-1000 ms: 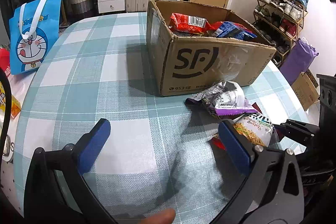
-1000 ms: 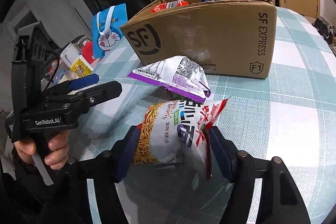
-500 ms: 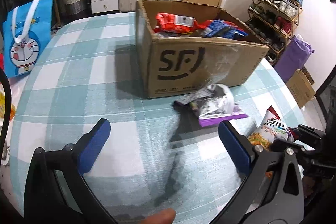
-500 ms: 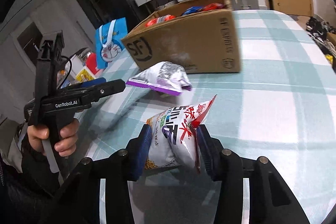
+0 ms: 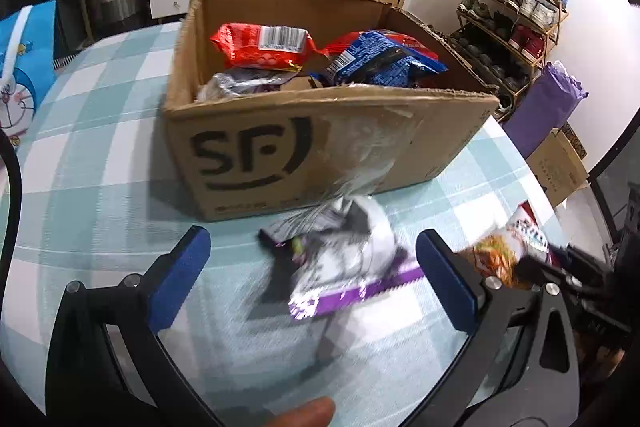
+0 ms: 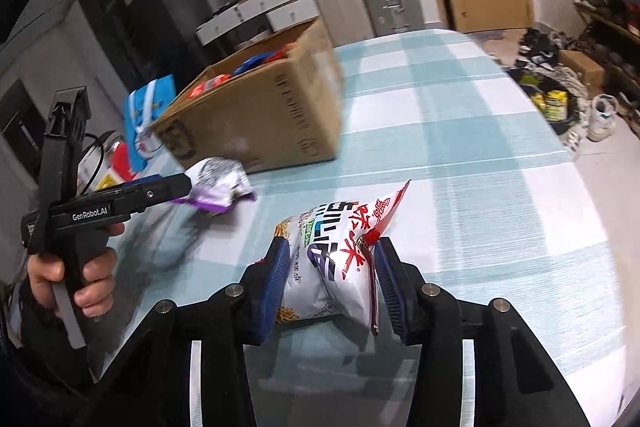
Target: Organize snacks
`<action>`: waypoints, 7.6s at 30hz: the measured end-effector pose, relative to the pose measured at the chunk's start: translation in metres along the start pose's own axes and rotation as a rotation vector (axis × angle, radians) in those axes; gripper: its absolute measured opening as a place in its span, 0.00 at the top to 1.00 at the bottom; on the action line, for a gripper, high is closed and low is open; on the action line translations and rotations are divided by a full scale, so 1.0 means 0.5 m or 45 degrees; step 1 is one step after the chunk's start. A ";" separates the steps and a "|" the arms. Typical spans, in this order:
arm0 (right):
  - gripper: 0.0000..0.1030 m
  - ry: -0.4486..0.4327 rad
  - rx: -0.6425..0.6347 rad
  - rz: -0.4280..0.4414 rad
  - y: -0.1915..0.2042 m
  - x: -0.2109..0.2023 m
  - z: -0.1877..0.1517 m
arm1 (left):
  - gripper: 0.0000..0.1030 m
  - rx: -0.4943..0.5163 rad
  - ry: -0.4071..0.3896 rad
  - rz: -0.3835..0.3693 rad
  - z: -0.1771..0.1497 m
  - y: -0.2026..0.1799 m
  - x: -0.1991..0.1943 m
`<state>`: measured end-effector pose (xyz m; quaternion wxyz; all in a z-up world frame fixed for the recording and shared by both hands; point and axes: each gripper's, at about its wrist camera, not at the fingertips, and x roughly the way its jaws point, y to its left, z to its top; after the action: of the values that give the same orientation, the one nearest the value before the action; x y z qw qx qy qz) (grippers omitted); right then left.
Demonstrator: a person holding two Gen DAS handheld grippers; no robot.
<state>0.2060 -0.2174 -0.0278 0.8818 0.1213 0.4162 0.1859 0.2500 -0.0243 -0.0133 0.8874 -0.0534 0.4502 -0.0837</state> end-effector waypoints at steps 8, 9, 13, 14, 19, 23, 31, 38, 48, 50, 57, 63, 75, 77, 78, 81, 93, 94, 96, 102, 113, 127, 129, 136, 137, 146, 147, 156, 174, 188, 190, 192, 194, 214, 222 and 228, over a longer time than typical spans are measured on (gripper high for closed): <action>0.45 0.038 0.014 0.035 -0.003 0.014 -0.002 | 0.01 -0.001 0.040 0.020 -0.006 -0.008 0.035; 0.42 0.045 0.024 0.049 -0.005 0.018 -0.002 | 0.00 0.002 0.038 0.021 -0.012 -0.006 0.035; 0.34 0.067 0.048 0.073 -0.003 0.033 -0.003 | 0.00 -0.020 0.056 0.001 -0.033 0.003 0.032; 0.34 0.074 0.045 0.064 -0.002 0.038 -0.002 | 0.00 -0.015 0.060 0.008 -0.039 0.003 0.031; 0.33 0.077 0.001 0.039 0.014 0.051 0.004 | 0.01 0.015 0.070 0.043 -0.061 -0.001 0.033; 0.33 0.083 -0.079 -0.002 0.035 0.059 0.001 | 0.01 -0.008 0.067 0.022 -0.068 0.000 0.043; 0.30 0.105 -0.185 -0.100 0.065 0.074 -0.003 | 0.01 -0.019 0.028 0.003 -0.050 -0.003 0.039; 0.38 0.086 -0.221 -0.111 0.074 0.077 -0.004 | 0.26 -0.033 0.046 -0.109 -0.047 0.001 0.039; 0.46 0.024 -0.221 -0.045 0.079 0.056 -0.003 | 0.54 0.063 -0.030 -0.155 -0.060 -0.030 0.011; 0.46 0.009 -0.217 -0.037 0.082 0.050 -0.003 | 0.54 0.061 -0.042 -0.162 -0.062 -0.029 0.005; 0.46 -0.045 -0.211 -0.013 0.095 0.022 0.008 | 0.54 0.053 -0.107 -0.167 -0.064 -0.008 -0.058; 0.46 -0.102 -0.219 0.007 0.110 -0.008 0.021 | 0.54 0.044 -0.185 -0.155 -0.058 0.000 -0.129; 0.46 -0.193 -0.264 0.009 0.152 -0.051 0.084 | 0.54 0.014 -0.295 -0.117 -0.010 0.011 -0.246; 0.46 -0.197 -0.253 0.006 0.156 -0.051 0.099 | 0.53 0.010 -0.310 -0.106 0.002 0.017 -0.254; 0.46 -0.200 -0.246 0.008 0.157 -0.052 0.105 | 0.53 0.004 -0.319 -0.101 0.008 0.020 -0.260; 0.46 -0.218 -0.247 0.010 0.164 -0.056 0.131 | 0.53 -0.008 -0.343 -0.090 0.028 0.032 -0.273; 0.46 -0.290 -0.278 0.000 0.190 -0.028 0.216 | 0.53 -0.017 -0.378 -0.050 0.115 0.049 -0.264; 0.46 -0.298 -0.277 0.001 0.191 -0.022 0.225 | 0.53 -0.015 -0.374 -0.044 0.125 0.046 -0.256; 0.46 -0.307 -0.268 -0.024 0.191 -0.011 0.239 | 0.53 -0.014 -0.370 -0.035 0.137 0.041 -0.240; 0.46 -0.303 -0.225 -0.008 0.185 0.025 0.291 | 0.53 0.000 -0.365 -0.008 0.176 0.036 -0.184; 0.46 -0.259 -0.249 -0.008 0.200 0.122 0.368 | 0.53 0.026 -0.298 0.011 0.203 0.031 -0.081; 0.46 -0.209 -0.345 -0.047 0.221 0.230 0.384 | 0.53 0.067 -0.265 -0.006 0.192 0.041 -0.001; 0.46 -0.206 -0.345 -0.039 0.222 0.238 0.387 | 0.53 0.075 -0.266 -0.006 0.191 0.042 0.003; 0.45 -0.181 -0.350 -0.039 0.228 0.259 0.397 | 0.53 0.099 -0.276 0.002 0.181 0.040 0.007; 0.45 -0.175 -0.349 -0.038 0.228 0.261 0.399 | 0.53 0.100 -0.274 0.001 0.181 0.040 0.007; 0.29 -0.175 -0.323 0.074 0.200 0.240 0.392 | 0.50 0.094 -0.241 -0.024 0.182 0.043 0.007; 0.26 -0.197 -0.343 0.072 0.201 0.229 0.389 | 0.47 0.089 -0.245 -0.021 0.180 0.045 0.004; 0.08 -0.244 -0.359 0.030 0.182 0.167 0.361 | 0.18 0.055 -0.265 -0.010 0.177 0.052 -0.051; 0.01 -0.367 -0.385 0.086 0.189 0.058 0.276 | 0.01 0.033 -0.377 0.064 0.093 0.061 -0.161; 0.01 -0.382 -0.396 0.094 0.167 0.053 0.191 | 0.01 0.034 -0.471 0.123 0.007 0.066 -0.153; 0.01 -0.390 -0.407 0.092 0.163 0.054 0.180 | 0.01 0.042 -0.485 0.139 -0.001 0.065 -0.153; 0.01 -0.398 -0.415 0.087 0.161 0.056 0.169 | 0.01 0.048 -0.504 0.153 -0.010 0.064 -0.153; 0.01 -0.399 -0.426 0.084 0.159 0.057 0.161 | 0.01 0.051 -0.528 0.157 -0.018 0.064 -0.155; 0.00 -0.501 -0.432 0.045 0.151 0.057 0.124 | 0.01 0.007 -0.602 0.171 -0.068 0.098 -0.152; 0.00 -0.533 -0.431 0.029 0.153 0.050 0.116 | 0.01 0.016 -0.612 0.175 -0.070 0.096 -0.157; 0.00 -0.538 -0.447 0.022 0.156 0.047 0.114 | 0.01 0.020 -0.607 0.172 -0.069 0.092 -0.159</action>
<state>0.2465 -0.1402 0.0204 0.9549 0.0064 0.1835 0.2333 0.1806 0.0359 0.0215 0.9725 -0.0345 0.2300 -0.0125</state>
